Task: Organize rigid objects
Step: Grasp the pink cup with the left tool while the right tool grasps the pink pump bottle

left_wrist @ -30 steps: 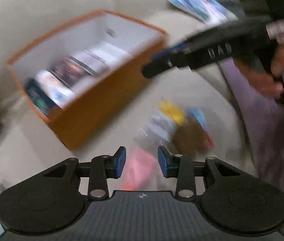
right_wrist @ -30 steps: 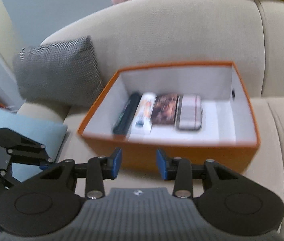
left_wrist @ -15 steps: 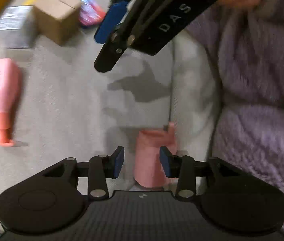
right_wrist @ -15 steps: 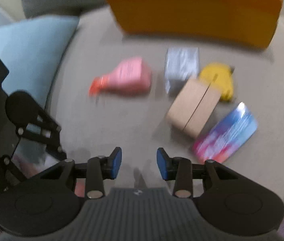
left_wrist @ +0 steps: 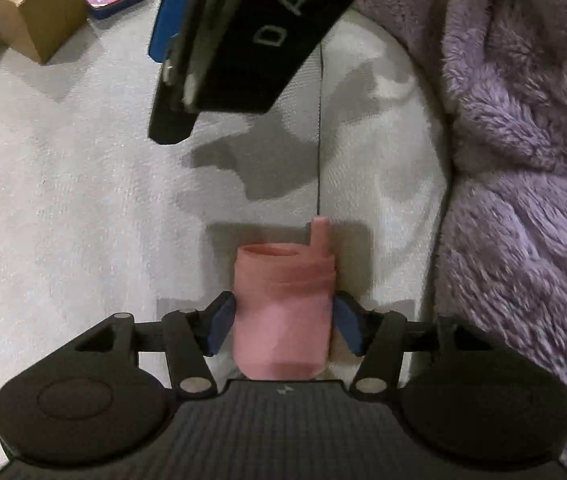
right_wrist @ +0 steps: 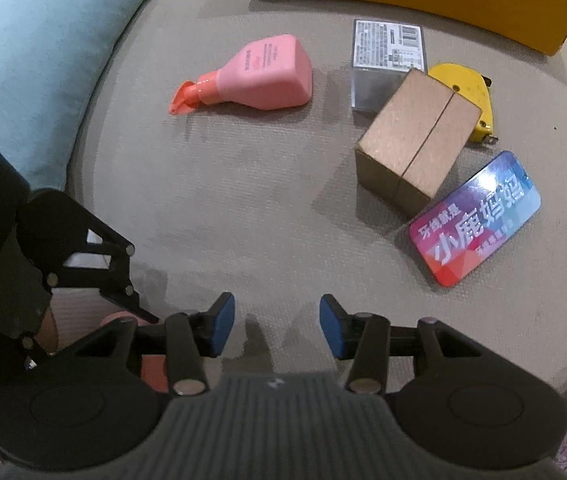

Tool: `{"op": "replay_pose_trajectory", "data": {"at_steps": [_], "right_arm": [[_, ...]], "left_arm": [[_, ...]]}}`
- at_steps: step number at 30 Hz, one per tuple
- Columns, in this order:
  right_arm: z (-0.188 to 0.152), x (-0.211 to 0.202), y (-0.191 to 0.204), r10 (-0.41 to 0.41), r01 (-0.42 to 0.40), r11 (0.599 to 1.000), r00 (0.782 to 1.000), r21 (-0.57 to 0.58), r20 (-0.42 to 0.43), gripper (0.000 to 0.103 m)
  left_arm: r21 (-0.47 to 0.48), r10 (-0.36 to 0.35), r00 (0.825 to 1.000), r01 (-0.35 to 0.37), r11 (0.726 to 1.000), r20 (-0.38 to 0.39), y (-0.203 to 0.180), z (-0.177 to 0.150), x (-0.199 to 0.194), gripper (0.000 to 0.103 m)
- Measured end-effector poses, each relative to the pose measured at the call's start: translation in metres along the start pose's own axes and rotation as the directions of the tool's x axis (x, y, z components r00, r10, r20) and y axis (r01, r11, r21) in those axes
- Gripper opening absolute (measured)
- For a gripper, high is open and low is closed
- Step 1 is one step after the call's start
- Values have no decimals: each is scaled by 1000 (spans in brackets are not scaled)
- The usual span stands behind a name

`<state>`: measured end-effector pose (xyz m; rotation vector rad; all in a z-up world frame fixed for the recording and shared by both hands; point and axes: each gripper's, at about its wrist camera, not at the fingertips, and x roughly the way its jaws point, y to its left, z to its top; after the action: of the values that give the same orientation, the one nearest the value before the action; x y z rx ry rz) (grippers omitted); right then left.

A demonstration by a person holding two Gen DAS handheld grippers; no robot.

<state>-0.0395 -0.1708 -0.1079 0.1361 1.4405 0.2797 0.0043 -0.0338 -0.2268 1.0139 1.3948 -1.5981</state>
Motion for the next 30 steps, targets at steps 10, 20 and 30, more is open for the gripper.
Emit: {"op": "replay_pose_trajectory", "data": {"at_steps": [10,20,30], "right_arm": [[8,9,11,-24,24,999,1000,-43,10,49],[43,12,27,-31,47,980,996,-196,83,49],[84,12,60,-87,173,838,979,-518,185,49]], "left_arm": [[-102,11,995,-1,995,98,0,-18,-16,61],[-423,173,947,-44,905,271,44,-69,-67,61],[-624,352,901,-127,771,252,71,-103,-97,61]]}}
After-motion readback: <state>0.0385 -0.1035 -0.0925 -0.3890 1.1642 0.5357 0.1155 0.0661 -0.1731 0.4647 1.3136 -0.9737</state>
